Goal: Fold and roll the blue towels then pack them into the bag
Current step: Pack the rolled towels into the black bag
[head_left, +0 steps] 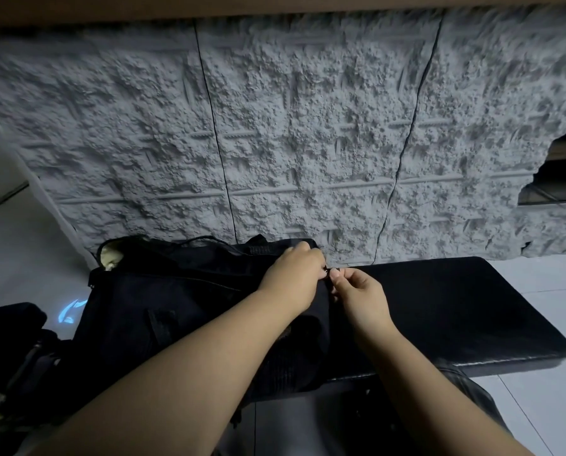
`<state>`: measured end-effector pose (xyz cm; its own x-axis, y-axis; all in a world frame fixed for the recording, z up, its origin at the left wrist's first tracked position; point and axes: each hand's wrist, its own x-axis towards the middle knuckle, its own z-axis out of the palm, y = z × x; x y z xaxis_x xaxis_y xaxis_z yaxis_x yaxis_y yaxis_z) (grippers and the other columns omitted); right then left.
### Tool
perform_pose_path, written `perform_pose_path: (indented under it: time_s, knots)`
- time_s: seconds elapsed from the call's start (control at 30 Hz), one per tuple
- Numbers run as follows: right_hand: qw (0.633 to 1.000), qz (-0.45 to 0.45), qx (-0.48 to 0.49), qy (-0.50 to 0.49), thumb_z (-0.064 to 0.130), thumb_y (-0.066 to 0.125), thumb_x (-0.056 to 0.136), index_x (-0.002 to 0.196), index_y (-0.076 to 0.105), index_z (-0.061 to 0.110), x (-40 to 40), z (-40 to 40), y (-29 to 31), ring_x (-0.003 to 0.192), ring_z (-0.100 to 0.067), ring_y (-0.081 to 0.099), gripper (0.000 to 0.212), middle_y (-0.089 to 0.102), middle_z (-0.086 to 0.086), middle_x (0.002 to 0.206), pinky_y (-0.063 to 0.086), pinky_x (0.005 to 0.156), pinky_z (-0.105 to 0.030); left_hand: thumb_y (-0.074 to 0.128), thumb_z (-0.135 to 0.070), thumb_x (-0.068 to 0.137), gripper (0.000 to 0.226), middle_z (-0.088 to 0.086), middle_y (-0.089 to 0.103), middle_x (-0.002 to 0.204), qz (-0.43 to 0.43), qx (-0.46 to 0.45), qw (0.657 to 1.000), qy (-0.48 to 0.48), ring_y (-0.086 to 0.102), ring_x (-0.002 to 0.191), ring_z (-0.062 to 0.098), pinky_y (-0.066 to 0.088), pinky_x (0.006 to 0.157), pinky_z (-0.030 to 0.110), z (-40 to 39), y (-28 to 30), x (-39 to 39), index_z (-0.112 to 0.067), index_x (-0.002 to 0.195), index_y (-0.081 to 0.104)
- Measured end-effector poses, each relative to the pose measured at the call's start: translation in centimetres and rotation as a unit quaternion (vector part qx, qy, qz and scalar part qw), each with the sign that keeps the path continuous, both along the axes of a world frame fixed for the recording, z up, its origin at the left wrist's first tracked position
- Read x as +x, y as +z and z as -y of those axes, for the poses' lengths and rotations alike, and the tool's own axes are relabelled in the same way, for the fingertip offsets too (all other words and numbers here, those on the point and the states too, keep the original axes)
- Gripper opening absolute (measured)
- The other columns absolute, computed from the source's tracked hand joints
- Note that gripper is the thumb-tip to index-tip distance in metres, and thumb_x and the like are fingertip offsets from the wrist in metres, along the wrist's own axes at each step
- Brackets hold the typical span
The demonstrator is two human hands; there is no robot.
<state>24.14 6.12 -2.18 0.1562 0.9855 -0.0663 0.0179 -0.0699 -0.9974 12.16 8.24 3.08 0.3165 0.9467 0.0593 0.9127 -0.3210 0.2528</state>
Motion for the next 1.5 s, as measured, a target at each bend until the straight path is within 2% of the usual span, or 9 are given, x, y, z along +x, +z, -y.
perform_pose_path:
  time_s: [0.23, 0.43, 0.53, 0.67, 0.77, 0.87, 1.0, 1.23, 1.5]
  knots:
    - [0.999, 0.033, -0.029, -0.015, 0.023, 0.054, 0.095, 0.075, 0.055, 0.011, 0.1, -0.2, 0.6, 0.058, -0.011, 0.045, 0.024, 0.053, 0.0, 0.062, 0.037, 0.057, -0.025, 0.065, -0.022, 0.086, 0.014, -0.007, 0.05, 0.078, 0.158, 0.065, 0.985, 0.013, 0.053, 0.084, 0.018, 0.039, 0.07, 0.03, 0.7, -0.1, -0.5, -0.018, 0.075, 0.057]
    - [0.991, 0.12, -0.04, -0.037, 0.022, 0.048, 0.097, 0.077, 0.047, 0.015, -0.2, -0.9, 1.2, 0.058, -0.011, 0.041, 0.022, 0.047, 0.002, 0.065, 0.033, 0.055, -0.026, 0.061, -0.027, 0.079, 0.016, -0.006, 0.059, 0.071, 0.005, 0.226, 0.963, -0.145, 0.053, 0.069, 0.019, 0.047, 0.061, 0.031, 1.1, -0.3, -4.1, -0.018, 0.065, 0.064]
    - [0.989, 0.132, -0.053, -0.04, 0.024, 0.047, 0.098, 0.08, 0.048, 0.014, 0.0, -1.0, 1.6, 0.058, -0.013, 0.043, 0.02, 0.049, 0.0, 0.067, 0.035, 0.054, -0.027, 0.045, -0.035, 0.079, 0.025, -0.011, 0.057, 0.072, -0.029, 0.246, 0.957, -0.153, 0.052, 0.07, 0.014, 0.043, 0.062, 0.027, 1.2, -0.5, -8.3, -0.023, 0.065, 0.062]
    - [0.984, 0.17, -0.033, -0.053, 0.023, 0.05, 0.096, 0.086, 0.05, 0.01, -0.1, -0.9, 2.3, 0.068, -0.018, 0.051, 0.017, 0.055, -0.005, 0.077, 0.039, 0.058, -0.03, 0.054, -0.033, 0.079, 0.014, -0.012, 0.057, 0.069, -0.05, 0.235, 0.964, -0.113, 0.051, 0.068, 0.012, 0.04, 0.061, 0.026, 1.9, -0.8, -14.0, -0.027, 0.068, 0.061]
    - [0.925, 0.364, 0.083, -0.07, 0.017, 0.056, 0.091, 0.104, 0.054, 0.01, -1.2, -0.1, 3.2, 0.101, -0.025, 0.049, 0.015, 0.056, -0.004, 0.102, 0.04, 0.083, -0.036, 0.072, -0.022, 0.077, 0.008, -0.013, 0.059, 0.066, 0.07, 0.158, 0.985, -0.022, 0.052, 0.066, 0.008, 0.044, 0.064, 0.027, 2.9, -1.0, -14.6, -0.023, 0.073, 0.066]
    - [0.84, 0.496, 0.208, 0.062, 0.025, 0.055, 0.091, 0.122, 0.052, 0.019, -3.4, 0.8, 4.4, 0.118, -0.021, 0.039, 0.033, 0.053, 0.002, 0.122, 0.033, 0.095, -0.036, 0.072, -0.015, 0.079, 0.014, -0.015, 0.058, 0.063, 0.231, 0.065, 0.966, 0.093, 0.053, 0.06, -0.001, 0.04, 0.06, 0.013, 3.1, -1.4, -12.8, -0.019, 0.069, 0.063]
    - [0.772, 0.586, 0.181, 0.17, 0.04, 0.047, 0.094, 0.138, 0.038, 0.027, -6.3, 1.2, 4.2, 0.134, -0.015, 0.029, 0.047, 0.042, 0.008, 0.139, 0.02, 0.108, -0.035, 0.071, -0.017, 0.08, 0.027, -0.013, 0.056, 0.061, 0.316, 0.057, 0.934, 0.158, 0.052, 0.057, -0.001, 0.044, 0.062, 0.023, 2.8, -2.0, -10.7, -0.025, 0.062, 0.052]
    - [0.716, 0.66, 0.133, 0.184, 0.027, 0.04, 0.098, 0.136, 0.038, 0.026, -8.3, 0.7, 3.1, 0.126, -0.023, 0.033, 0.038, 0.042, 0.001, 0.132, 0.025, 0.101, -0.038, 0.061, -0.007, 0.08, 0.024, -0.007, 0.049, 0.059, 0.252, 0.098, 0.951, 0.151, 0.053, 0.062, 0.019, 0.04, 0.061, 0.03, 3.6, -2.0, -11.3, -0.019, 0.066, 0.046]
    - [0.677, 0.707, 0.125, 0.159, 0.01, 0.037, 0.094, 0.12, 0.042, 0.016, -8.0, 0.7, 3.0, 0.116, -0.026, 0.041, 0.028, 0.047, -0.004, 0.122, 0.029, 0.095, -0.036, 0.052, -0.001, 0.078, 0.023, -0.011, 0.039, 0.058, 0.157, 0.176, 0.955, 0.181, 0.041, 0.072, 0.018, 0.038, 0.063, 0.033, 5.2, -0.7, -17.5, -0.022, 0.073, 0.045]
